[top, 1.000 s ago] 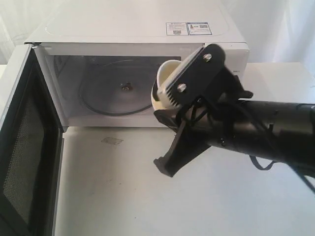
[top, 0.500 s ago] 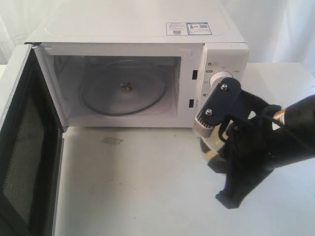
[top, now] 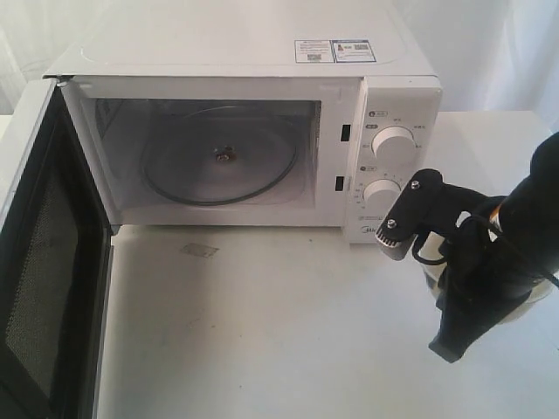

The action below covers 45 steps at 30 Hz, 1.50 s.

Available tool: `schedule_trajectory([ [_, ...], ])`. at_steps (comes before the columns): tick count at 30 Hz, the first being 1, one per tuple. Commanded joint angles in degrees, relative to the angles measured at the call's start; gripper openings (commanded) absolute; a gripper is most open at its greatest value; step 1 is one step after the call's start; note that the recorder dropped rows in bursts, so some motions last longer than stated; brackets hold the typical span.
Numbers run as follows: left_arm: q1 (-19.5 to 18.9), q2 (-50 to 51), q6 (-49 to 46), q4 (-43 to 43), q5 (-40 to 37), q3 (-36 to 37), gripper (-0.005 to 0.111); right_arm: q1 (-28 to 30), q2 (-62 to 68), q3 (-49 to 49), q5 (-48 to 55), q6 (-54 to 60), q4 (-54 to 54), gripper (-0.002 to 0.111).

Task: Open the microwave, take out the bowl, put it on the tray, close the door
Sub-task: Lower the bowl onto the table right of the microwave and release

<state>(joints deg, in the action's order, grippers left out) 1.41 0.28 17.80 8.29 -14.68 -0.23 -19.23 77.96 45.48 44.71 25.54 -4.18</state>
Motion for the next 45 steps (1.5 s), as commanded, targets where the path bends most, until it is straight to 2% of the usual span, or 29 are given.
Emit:
schedule_trajectory([
  [1,-0.1,-0.3,-0.1,-0.3,0.1,0.2,0.000,3.6,1.6,-0.2,-1.2,-0.4,-0.5,0.000],
  [6,-0.1,-0.3,-0.1,-0.3,0.1,0.2,0.000,6.2,2.2,-2.4,-4.1,-0.4,-0.5,0.000],
  [15,-0.1,-0.3,-0.1,-0.3,0.1,0.2,0.000,6.3,4.7,-4.9,-10.9,-0.4,-0.3,0.000],
  [42,-0.1,-0.3,-0.1,-0.3,0.1,0.2,0.000,6.2,10.6,-4.9,-16.6,-0.2,0.0,0.000],
  [45,-0.1,-0.3,-0.1,-0.3,0.1,0.2,0.000,6.2,10.7,-4.9,-17.3,-0.2,1.1,0.004],
])
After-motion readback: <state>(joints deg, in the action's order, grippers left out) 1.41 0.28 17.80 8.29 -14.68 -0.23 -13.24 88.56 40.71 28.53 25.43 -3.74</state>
